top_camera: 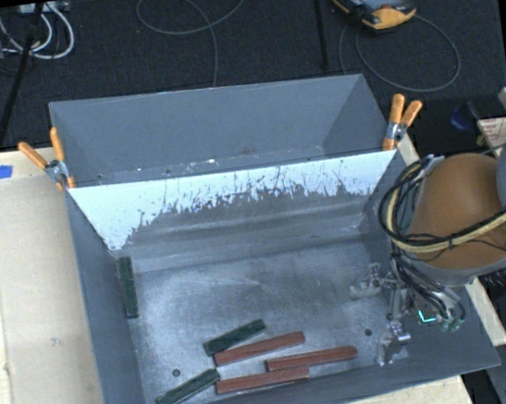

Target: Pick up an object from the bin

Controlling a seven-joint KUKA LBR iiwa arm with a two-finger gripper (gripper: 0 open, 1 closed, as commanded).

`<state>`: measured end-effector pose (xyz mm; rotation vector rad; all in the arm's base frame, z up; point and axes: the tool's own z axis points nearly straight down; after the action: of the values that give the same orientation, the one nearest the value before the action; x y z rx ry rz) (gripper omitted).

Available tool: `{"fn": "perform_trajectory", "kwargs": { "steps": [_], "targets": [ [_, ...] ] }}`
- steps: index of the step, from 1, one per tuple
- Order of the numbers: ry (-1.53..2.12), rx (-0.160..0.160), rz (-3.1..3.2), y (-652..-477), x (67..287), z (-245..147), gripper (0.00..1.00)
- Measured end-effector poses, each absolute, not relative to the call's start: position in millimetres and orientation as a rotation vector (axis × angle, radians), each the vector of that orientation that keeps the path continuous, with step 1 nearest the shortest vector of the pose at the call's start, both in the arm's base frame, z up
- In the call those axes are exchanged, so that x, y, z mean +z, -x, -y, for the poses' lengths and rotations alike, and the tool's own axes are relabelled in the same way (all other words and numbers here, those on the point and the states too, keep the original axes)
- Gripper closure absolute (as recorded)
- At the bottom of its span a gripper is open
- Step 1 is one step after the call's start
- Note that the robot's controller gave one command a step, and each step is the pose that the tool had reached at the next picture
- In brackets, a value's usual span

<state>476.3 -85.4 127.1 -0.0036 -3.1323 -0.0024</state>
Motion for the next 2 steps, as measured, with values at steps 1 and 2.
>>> {"fn": "perform_trajectory", "kwargs": {
  "steps": [1, 2],
  "targets": [
    [0.002, -0.002, 3.136, -477.1, 129.1, 85.4, 0.00],
    [-0.069, 0.000, 3.141, -502.2, 120.4, 88.5, 0.00]
  ]
}}
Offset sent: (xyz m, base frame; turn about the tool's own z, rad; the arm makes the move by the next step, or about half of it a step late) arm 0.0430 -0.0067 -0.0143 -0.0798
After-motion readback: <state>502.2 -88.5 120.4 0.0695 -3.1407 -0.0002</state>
